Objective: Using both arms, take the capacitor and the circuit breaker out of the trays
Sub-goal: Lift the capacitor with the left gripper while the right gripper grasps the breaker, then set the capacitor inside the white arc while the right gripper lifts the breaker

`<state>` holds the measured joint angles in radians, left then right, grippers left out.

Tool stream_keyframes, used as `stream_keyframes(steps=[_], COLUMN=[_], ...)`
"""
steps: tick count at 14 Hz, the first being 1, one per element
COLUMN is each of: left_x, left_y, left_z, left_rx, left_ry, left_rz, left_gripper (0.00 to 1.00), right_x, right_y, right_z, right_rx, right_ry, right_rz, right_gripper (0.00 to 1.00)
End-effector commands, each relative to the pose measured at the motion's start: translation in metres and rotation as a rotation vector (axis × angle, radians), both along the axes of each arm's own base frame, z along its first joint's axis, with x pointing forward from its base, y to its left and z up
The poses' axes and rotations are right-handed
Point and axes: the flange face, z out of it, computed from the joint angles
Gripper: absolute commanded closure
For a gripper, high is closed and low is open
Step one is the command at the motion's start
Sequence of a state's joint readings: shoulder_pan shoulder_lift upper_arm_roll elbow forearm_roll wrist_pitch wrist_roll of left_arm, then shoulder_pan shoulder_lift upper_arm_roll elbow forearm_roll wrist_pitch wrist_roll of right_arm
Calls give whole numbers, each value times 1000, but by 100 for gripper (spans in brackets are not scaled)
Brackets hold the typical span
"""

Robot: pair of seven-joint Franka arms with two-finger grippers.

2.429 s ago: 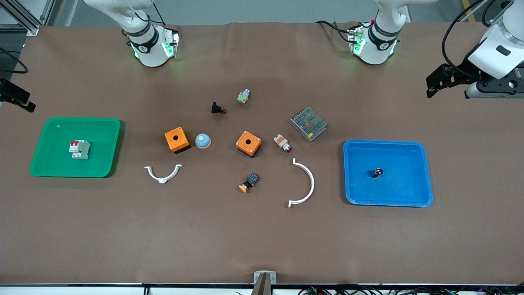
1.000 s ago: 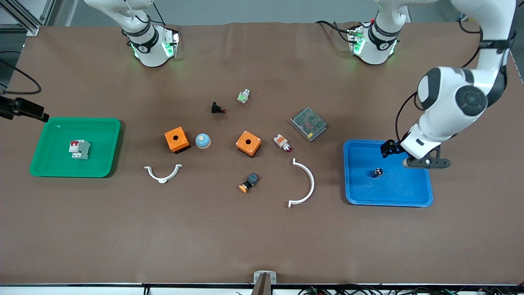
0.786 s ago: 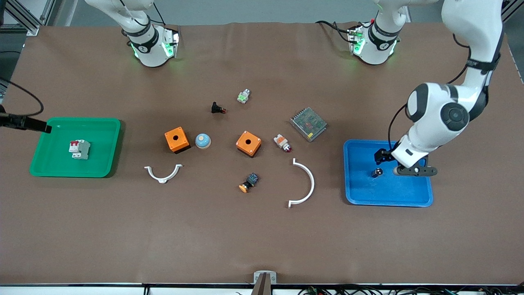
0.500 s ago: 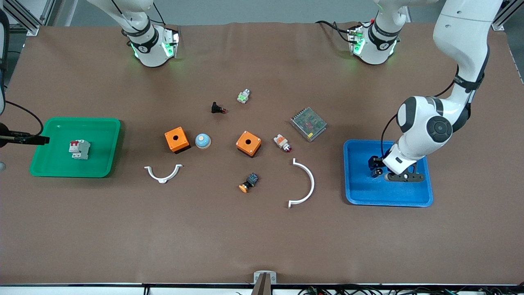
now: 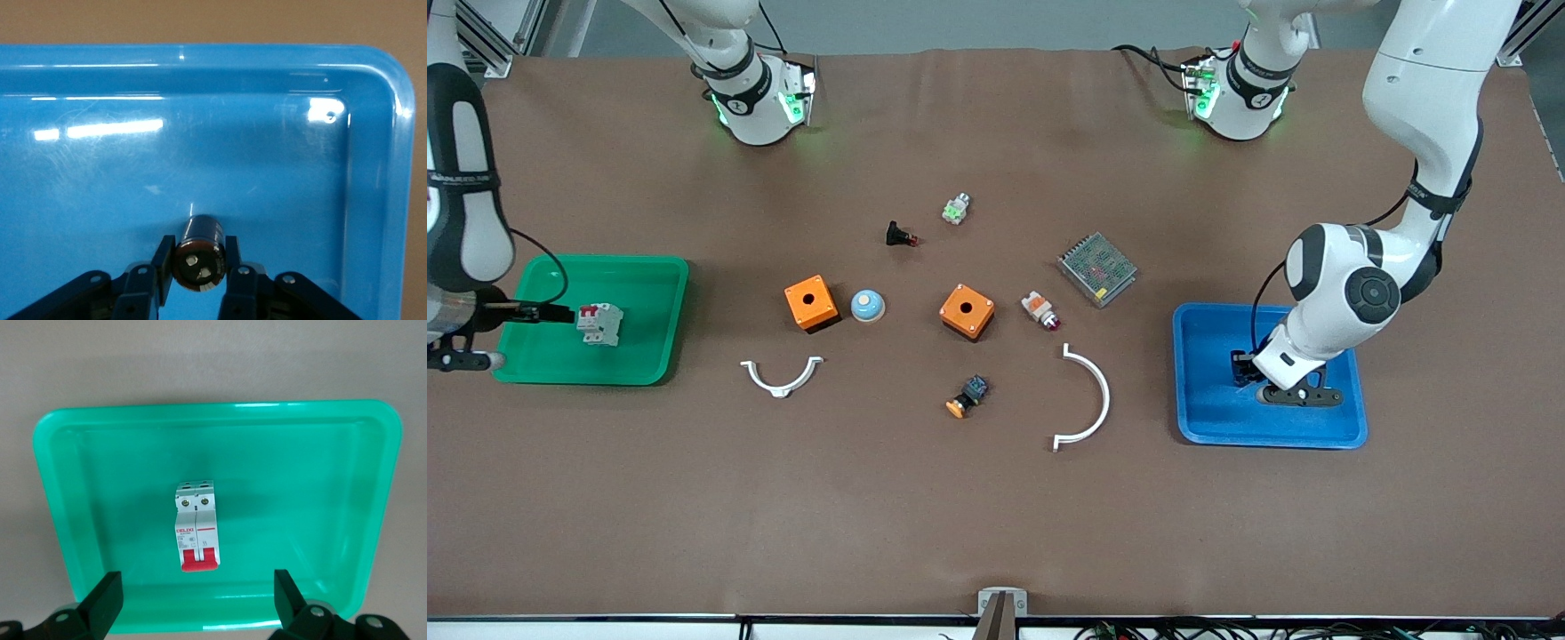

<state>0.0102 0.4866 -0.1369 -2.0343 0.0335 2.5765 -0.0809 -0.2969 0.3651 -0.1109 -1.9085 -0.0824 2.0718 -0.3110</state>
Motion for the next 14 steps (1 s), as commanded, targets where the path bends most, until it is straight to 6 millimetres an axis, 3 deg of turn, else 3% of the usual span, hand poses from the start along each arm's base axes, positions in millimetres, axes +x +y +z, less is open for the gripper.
stream_keyframes(steps=[1,3,5,8,11,14], left_x=[10,13,16,15,11,9], left_y=[-5,-24,-65,-150,-242,-306], left_z=[15,43,81,117,113,87], left_rx=[10,11,16,18,-17,-38], left_ry=[-31,-54,-41,4,-13,-9], left_rz=[-14,-39,-45,22,83,138], left_gripper=[100,100,100,100,100,100], right_x=[-29,-37,-40,-44,-45,-45], right_y=[7,4,3,-6,-5,-4], right_z=[-8,-20,-28,-37,-56,-67], right_rx=[18,25,19,8,-4,-3], right_ry=[-37,-48,-67,-114,-140,-141], right_rz=[3,-17,-11,38,44,44], right_gripper=[0,0,0,0,0,1])
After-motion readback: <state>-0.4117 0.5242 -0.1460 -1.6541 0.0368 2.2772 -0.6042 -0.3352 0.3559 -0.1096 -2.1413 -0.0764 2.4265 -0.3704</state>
